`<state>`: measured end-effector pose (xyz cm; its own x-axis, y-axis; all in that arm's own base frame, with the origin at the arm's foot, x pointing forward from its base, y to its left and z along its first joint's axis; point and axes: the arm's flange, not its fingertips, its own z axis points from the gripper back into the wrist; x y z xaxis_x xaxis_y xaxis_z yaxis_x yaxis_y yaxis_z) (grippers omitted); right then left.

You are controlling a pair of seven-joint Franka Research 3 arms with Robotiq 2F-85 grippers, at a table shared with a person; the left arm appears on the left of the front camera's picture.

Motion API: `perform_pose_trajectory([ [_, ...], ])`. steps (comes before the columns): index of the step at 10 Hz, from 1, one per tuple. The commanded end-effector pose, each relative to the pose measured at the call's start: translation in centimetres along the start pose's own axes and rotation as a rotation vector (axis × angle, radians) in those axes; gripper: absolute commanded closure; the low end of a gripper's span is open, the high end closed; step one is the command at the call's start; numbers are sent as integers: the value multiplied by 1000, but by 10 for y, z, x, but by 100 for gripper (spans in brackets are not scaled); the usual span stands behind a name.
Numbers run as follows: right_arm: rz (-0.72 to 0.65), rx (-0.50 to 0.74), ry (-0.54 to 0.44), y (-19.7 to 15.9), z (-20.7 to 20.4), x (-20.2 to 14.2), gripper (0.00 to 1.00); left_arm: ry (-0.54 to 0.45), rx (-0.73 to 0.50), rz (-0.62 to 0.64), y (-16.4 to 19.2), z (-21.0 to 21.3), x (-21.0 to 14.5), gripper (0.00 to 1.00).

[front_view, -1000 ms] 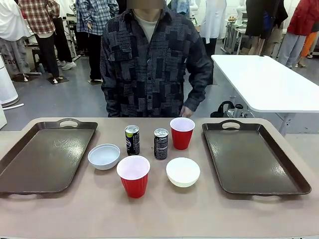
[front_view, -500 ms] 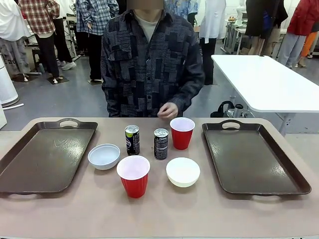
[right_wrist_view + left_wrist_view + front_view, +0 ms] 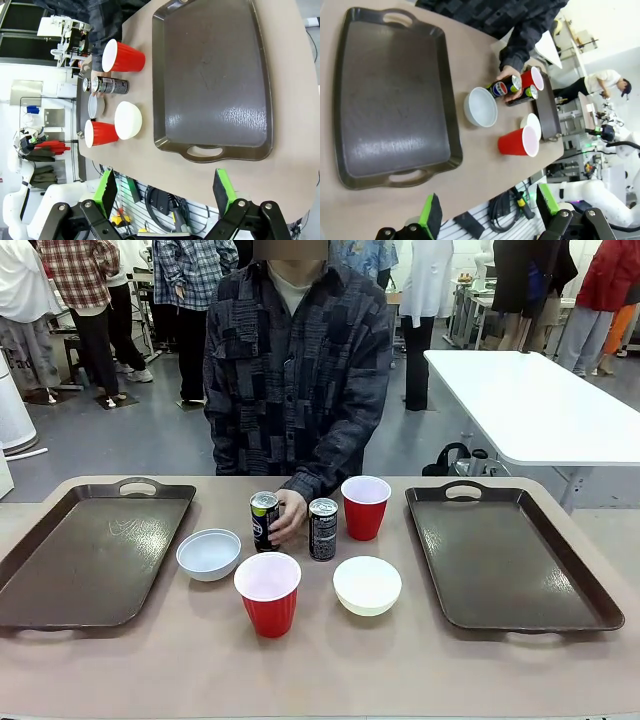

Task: Prepare tableware on both trays.
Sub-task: Pick up a Picnic Bowl from the table and place it on a Handle tray.

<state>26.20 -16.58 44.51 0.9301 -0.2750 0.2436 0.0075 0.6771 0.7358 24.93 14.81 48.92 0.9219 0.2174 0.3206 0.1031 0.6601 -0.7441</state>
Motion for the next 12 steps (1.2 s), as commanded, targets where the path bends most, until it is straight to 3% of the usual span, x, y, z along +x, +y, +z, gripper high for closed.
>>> perform_pose_trajectory([
  [1,0,16,-4,0,0,1,0,31,96,-39,-22,-7,3,0],
  [3,0,16,-4,0,0,1,0,135,358,-100,-83,-43,24,0],
  [6,0,16,-4,0,0,1,0,358,649,-180,-152,-127,71,0],
  [9,0,16,-4,0,0,1,0,571,740,-174,-169,-206,104,0],
  [11,0,16,-4,0,0,1,0,610,751,-163,-162,-250,112,0],
  [12,0,16,-4,0,0,1,0,580,741,-138,-153,-275,111,0],
])
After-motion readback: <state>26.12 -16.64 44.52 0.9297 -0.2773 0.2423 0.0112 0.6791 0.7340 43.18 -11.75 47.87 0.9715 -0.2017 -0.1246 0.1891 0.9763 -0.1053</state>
